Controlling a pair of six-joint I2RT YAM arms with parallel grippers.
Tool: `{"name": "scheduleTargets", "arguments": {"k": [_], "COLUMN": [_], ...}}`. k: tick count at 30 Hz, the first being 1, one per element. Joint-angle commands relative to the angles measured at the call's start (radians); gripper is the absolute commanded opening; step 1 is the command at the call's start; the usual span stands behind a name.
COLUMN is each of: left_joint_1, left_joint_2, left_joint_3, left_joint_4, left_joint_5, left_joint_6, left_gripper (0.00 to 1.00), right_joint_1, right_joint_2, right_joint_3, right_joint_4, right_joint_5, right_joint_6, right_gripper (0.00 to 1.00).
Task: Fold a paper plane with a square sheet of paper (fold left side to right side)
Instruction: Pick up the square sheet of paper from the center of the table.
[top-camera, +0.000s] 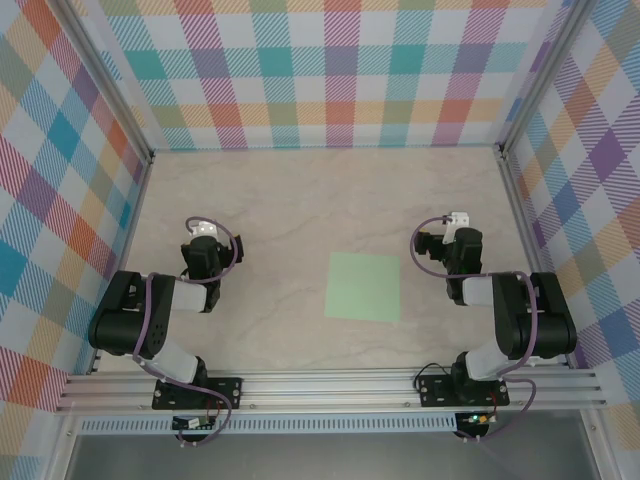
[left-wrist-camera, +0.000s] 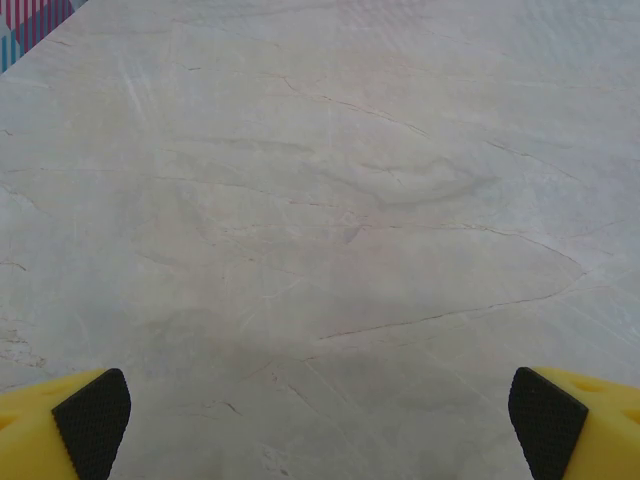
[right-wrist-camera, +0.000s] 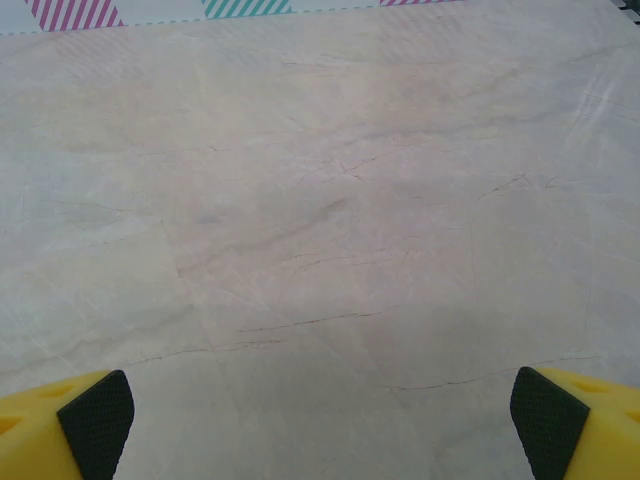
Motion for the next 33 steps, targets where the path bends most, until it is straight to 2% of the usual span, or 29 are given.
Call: {"name": "scheduleTargets", "arguments": {"k": [1,21,24,27,29,33], "left_joint_1": [0.006,0.007,0.007,0.007,0.006,-0.02], "left_joint_2": [-0.003,-0.021,-0.157,-0.286,-0.311,-0.266], "left_joint_3": [0.017,0.023,0.102,0.235,0.34,0.496], "left_joint_4": [0.031,0.008,-0.243,-0.546,-0.751,-0.953], "left_joint_5": [0.01,0.0,-0.004,-0.011,0.067,0.309], "left_joint_6": [-0.003,-0.006,-0.009,-0.124,-0.202,-0.32], "left_gripper": [1.0,1.0,1.0,1.0,1.0,1.0], "right_joint_1": [-0.004,-0.006,-0.005,-0.005,-0.006,-0.004], "right_joint_2": [-0.001,-0.005,-0.106,-0.254,-0.345,-0.404], "right_joint_3": [0.005,0.008,0.074,0.131,0.159,0.278], "right_joint_4": [0.047,0.043,-0.171,-0.403,-0.527,-0.879], "right_joint_5": [-0.021,-0.009,0.014,0.002,0.01,-0.013], "right_joint_6": [0.003,0.006,0.017,0.024,0.079,0.207], "right_gripper": [1.0,1.0,1.0,1.0,1.0,1.0]}}
